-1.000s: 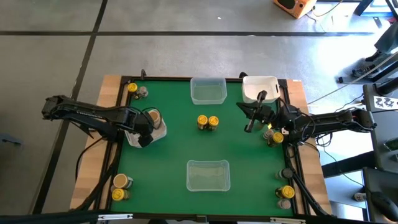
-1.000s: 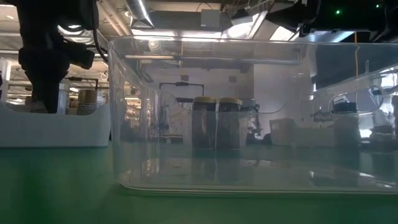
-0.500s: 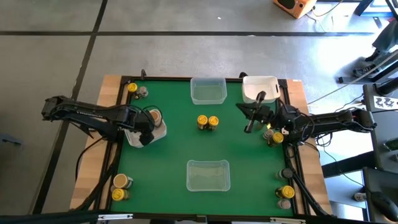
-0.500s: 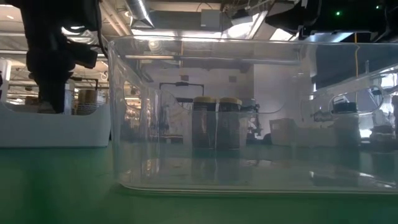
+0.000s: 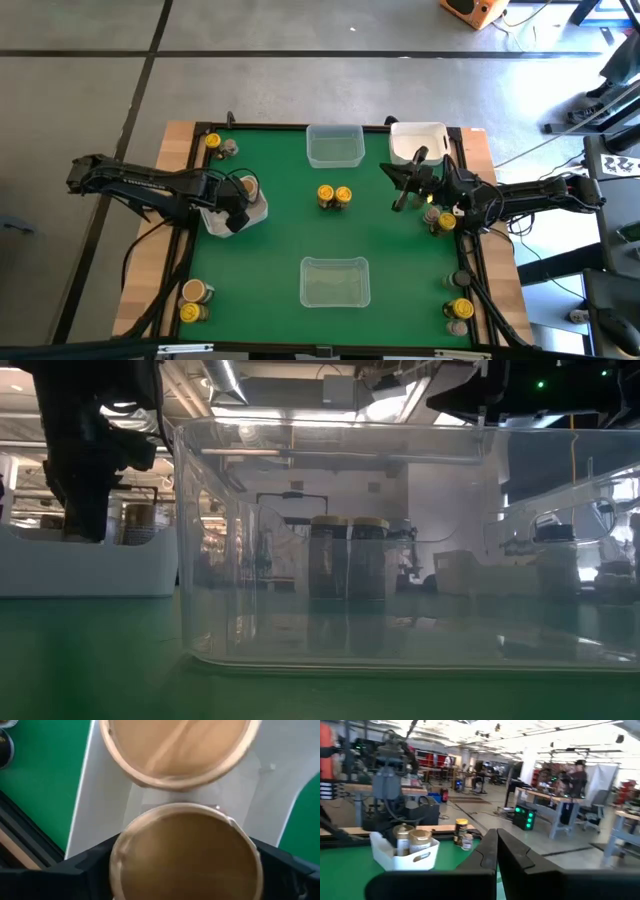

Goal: Sort spices by type
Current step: Put the gold spice bottle into the left white bin, then put the yellow spice bottle into the top transparent bin

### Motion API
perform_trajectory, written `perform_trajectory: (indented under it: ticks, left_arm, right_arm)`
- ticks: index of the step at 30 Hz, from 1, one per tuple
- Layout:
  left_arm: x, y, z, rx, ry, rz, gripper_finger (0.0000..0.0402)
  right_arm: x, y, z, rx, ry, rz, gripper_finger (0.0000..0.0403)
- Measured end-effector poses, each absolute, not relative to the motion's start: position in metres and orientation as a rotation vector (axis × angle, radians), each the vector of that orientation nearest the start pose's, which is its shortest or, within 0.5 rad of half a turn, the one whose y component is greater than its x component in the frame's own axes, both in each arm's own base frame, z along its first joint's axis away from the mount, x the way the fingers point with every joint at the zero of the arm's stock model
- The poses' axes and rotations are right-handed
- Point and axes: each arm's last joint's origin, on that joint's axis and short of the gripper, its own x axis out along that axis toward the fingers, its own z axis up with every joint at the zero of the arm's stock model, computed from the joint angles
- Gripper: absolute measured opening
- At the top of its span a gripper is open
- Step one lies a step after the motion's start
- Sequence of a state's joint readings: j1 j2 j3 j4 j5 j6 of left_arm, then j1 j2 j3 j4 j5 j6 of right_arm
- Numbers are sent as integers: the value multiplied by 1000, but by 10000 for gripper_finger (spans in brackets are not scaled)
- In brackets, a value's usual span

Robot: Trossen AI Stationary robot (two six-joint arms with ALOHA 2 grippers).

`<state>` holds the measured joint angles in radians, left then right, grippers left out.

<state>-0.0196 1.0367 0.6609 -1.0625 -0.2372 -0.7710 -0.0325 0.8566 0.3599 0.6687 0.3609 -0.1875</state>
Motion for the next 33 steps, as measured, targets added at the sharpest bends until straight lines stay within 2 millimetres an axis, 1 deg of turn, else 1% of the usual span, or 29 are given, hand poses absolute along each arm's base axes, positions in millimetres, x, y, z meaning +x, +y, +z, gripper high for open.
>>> perform_trajectory:
  ticks: [4, 6, 8, 10, 12, 15, 18, 20, 22, 25, 28, 33]
  left_arm:
    - [146, 3, 204, -442, 1316, 688, 361]
    - [146, 3, 210, -408, 1329, 661, 362]
    - [145, 2, 218, -371, 1315, 629, 362]
    - [146, 2, 231, -343, 1246, 616, 363]
    - [145, 4, 246, -313, 1156, 610, 363]
    - [145, 6, 269, -249, 984, 580, 363]
    - [144, 8, 285, -175, 798, 557, 363]
    - [145, 9, 292, -124, 709, 516, 363]
    - [148, 10, 294, -66, 654, 470, 363]
    - [154, 11, 290, 19, 600, 424, 363]
    - [162, 14, 281, 80, 539, 403, 363]
    - [171, 19, 262, 126, 408, 357, 363]
  right_arm:
    - [184, -17, 256, -153, -135, -431, 17]
    - [184, -17, 255, -152, -128, -452, 35]
    - [184, -17, 253, -156, -107, -452, 61]
    - [186, -17, 250, -161, -88, -434, 94]
    - [189, -16, 247, -166, -70, -380, 128]
    - [196, -15, 238, -130, -33, -331, 173]
    - [204, -16, 227, -134, 27, -347, 207]
    - [210, -16, 220, -140, 70, -351, 224]
    - [218, -16, 218, -140, 98, -351, 237]
    - [231, -17, 222, -142, 124, -348, 249]
    - [248, -21, 229, -157, 197, -357, 256]
    - [272, -33, 238, -147, 372, -386, 257]
